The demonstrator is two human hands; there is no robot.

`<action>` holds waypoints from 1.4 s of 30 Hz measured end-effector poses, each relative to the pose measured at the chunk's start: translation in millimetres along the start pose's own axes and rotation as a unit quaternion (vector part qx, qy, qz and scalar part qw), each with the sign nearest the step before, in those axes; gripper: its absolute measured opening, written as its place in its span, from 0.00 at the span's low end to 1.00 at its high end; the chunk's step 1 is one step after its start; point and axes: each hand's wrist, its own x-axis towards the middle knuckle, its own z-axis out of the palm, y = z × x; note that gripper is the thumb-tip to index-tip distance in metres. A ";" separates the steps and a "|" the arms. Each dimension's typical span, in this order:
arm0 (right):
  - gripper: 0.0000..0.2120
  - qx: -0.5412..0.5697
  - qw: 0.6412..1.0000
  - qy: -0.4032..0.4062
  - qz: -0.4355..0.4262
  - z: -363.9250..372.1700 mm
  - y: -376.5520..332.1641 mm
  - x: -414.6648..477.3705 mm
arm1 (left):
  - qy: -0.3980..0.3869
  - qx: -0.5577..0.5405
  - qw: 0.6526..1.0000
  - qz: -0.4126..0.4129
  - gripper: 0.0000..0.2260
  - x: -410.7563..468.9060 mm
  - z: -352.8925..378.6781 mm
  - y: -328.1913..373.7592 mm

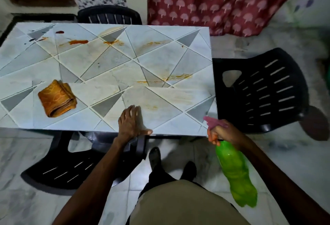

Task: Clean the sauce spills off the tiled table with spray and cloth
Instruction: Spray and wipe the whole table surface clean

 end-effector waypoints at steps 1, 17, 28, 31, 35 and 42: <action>0.17 0.014 1.000 -0.002 0.008 -9.0 3.7 -6.8 | -0.010 0.008 1.000 0.006 0.63 3.1 5.8 6.5; 0.18 0.017 0.996 0.077 0.044 -78.5 94.9 -81.5 | -0.028 0.013 0.994 0.103 0.64 2.7 33.6 107.5; 0.23 0.004 0.994 0.105 0.029 -47.0 55.6 -24.4 | 0.020 -0.029 0.993 0.114 0.64 17.5 26.1 96.9; 0.19 -0.003 0.994 0.101 0.038 -37.0 34.3 -5.0 | 0.038 -0.050 0.993 0.101 0.64 31.2 14.9 87.9; 0.16 0.023 0.998 0.054 0.020 -11.1 -12.6 28.9 | 0.050 -0.071 0.993 0.085 0.61 58.0 -2.1 55.1; 0.13 0.028 0.994 0.004 -0.109 46.4 -150.9 77.4 | 0.105 -0.109 0.988 0.008 0.42 109.6 -40.9 -19.3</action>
